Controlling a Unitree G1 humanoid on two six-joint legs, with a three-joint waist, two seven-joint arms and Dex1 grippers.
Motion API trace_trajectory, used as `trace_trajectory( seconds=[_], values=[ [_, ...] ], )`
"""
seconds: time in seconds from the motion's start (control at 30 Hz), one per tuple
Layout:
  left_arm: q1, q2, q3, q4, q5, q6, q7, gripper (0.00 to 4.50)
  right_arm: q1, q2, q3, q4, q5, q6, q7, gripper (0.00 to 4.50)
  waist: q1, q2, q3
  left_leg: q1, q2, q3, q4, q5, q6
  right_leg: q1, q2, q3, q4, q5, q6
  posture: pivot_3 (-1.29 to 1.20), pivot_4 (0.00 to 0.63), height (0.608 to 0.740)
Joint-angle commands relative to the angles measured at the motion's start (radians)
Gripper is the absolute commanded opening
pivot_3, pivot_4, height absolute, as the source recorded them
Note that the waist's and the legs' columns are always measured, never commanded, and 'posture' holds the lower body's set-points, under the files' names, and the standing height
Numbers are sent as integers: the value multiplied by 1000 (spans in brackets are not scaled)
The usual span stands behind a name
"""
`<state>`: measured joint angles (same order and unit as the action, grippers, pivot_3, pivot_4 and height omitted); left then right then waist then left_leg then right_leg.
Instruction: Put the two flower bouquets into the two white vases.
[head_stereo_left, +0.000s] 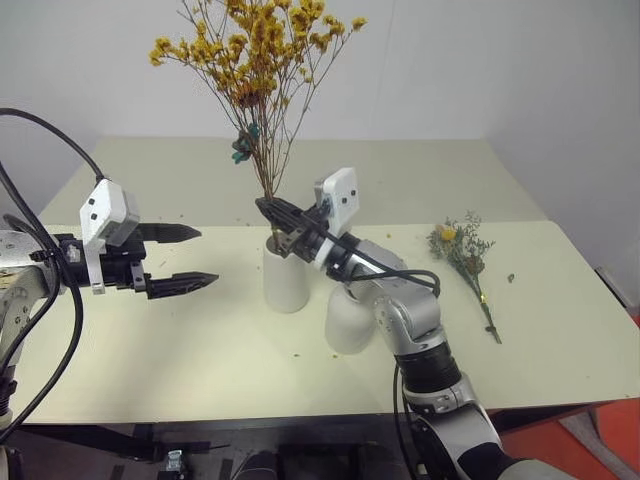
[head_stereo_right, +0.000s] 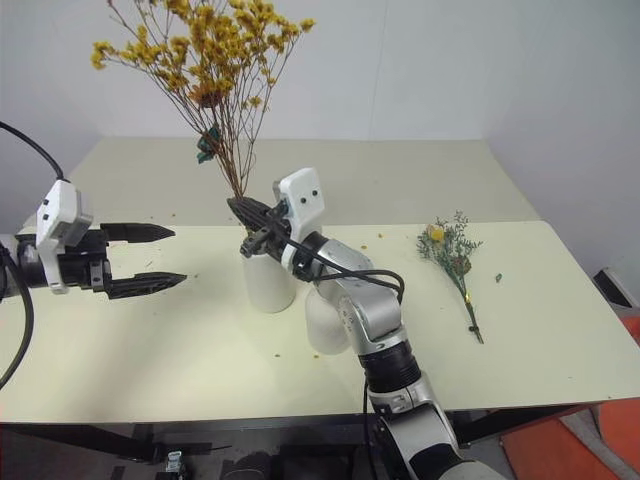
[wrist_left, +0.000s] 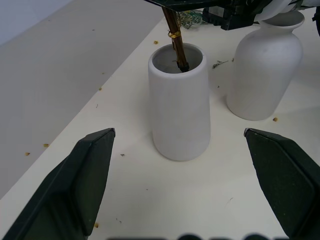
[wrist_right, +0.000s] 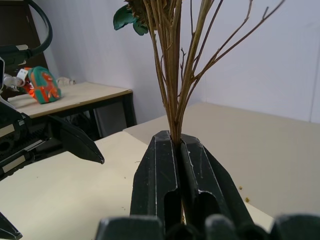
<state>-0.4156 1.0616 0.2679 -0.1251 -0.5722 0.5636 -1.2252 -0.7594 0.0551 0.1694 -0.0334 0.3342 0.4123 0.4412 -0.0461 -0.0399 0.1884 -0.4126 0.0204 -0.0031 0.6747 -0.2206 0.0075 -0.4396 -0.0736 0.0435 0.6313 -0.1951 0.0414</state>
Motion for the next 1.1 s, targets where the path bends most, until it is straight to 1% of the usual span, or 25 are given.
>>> trace_trajectory(
  seconds=[0.03, 0.07, 0.1, 0.13, 0.27, 0.3, 0.43, 0.53, 0.7, 0.73, 0.77, 0.8, 0.87, 0.97, 1.1],
  values=[
    [-22, -2, -1, -3, 7, -31, 4, 4500, -3, -8, -10, -61, 5, -34, 16, 792, 0, 0, 0, 0, 0, 0, 0, 0, 0, 0, 0, 0, 0, 0, 0, 0, 150, 740],
    [-25, -3, -3, -1, 8, -34, 5, 4500, -2, -12, -9, -68, 6, -35, 21, 1107, 1, 0, 0, 0, 0, 0, 0, 0, 0, 0, 0, 0, 0, 0, 0, 0, 150, 740],
    [-28, -4, -6, 3, 10, -38, 5, 4500, -1, -14, -9, -76, 2, -40, 17, 1535, 0, 0, 0, 0, 0, 0, 0, 0, 0, 0, 0, 0, 0, 0, 0, 0, 150, 740],
    [-31, -5, -9, 7, 11, -42, 4, 4500, -2, -15, -10, -84, -3, -41, 10, 1815, 0, 0, 0, 0, 0, 0, 0, 0, 0, 0, 0, 0, 0, 0, 0, 0, 150, 740],
    [-41, -12, -12, 12, 16, -50, 1, 4500, -2, -41, -11, -120, -4, -37, 18, 3233, 1, 0, 0, 0, 0, 0, 0, 0, 0, 0, 0, 0, 0, 0, 0, 0, 150, 740],
    [-43, -12, -13, 12, 16, -51, 0, 4500, -2, -50, -15, -131, -2, -34, 19, 3488, 1, 0, 0, 0, 0, 0, 0, 0, 0, 0, 0, 0, 0, 0, 0, 0, 150, 740],
    [-52, -9, -20, 25, 22, -59, -4, 4500, 0, -85, -26, -160, -1, -8, 11, 3488, 1, 0, 0, 0, 0, 0, 0, 0, 0, 0, 0, 0, 0, 0, 0, 0, 150, 740],
    [-51, -6, -20, 24, 22, -57, -4, 4500, 20, -128, -25, -182, -20, 14, -2, 3488, 1, 0, 0, 0, 0, 0, 0, 0, 0, 0, 0, 0, 0, 0, 0, 0, 150, 740],
    [-48, -9, -27, 27, 28, -60, -5, 4500, 47, -214, -6, -232, -38, 68, 22, 3488, 2, 0, 0, 0, 0, 0, 0, 0, 0, 0, 0, 0, -1, 0, 0, 0, 150, 740],
    [-49, -10, -29, 27, 29, -60, -5, 4500, 46, -234, 3, -241, -45, 82, 32, 3488, 7, 4, 8, 0, 0, 0, 0, 0, 0, 0, 0, 0, -1, 0, 0, 0, 150, 740],
    [-50, -9, -30, 28, 29, -60, -5, 4500, 43, -262, 15, -254, -55, 110, 41, 3488, 5, -2, 1, 2, -2, -1, -4, 2, -1, 1, 1, 1, 0, -6, 8, 0, 150, 740],
    [-51, -10, -31, 28, 29, -59, -7, 4500, 41, -282, 23, -264, -60, 130, 47, 3488, 4, -2, 1, 1, -1, -4, -7, 4, -5, 2, 3, 0, -7, -3, 7, 0, 150, 740],
    [-55, -11, -35, 31, 32, -60, -7, 4500, 36, -304, 19, -277, -56, 160, 50, 3488, 4, -1, 1, 1, -2, -2, -7, 5, -6, 0, -1, 0, -4, 1, 0, 0, 150, 740],
    [-57, -15, -42, 34, 38, -66, -7, 4500, 30, -394, 49, -307, -92, 155, 115, 3488, 4, -2, 1, 0, -1, -2, -7, 5, -6, -1, 1, 0, -3, 0, -1, 0, 150, 740],
    [-62, -22, -47, 35, 40, -66, -7, 4500, 28, -406, 23, -324, -73, 126, 133, 3488, 1, -2, 1, 1, -1, -2, -7, 5, -6, -1, 1, 0, -3, 0, 0, 0, 150, 740]
  ],
)
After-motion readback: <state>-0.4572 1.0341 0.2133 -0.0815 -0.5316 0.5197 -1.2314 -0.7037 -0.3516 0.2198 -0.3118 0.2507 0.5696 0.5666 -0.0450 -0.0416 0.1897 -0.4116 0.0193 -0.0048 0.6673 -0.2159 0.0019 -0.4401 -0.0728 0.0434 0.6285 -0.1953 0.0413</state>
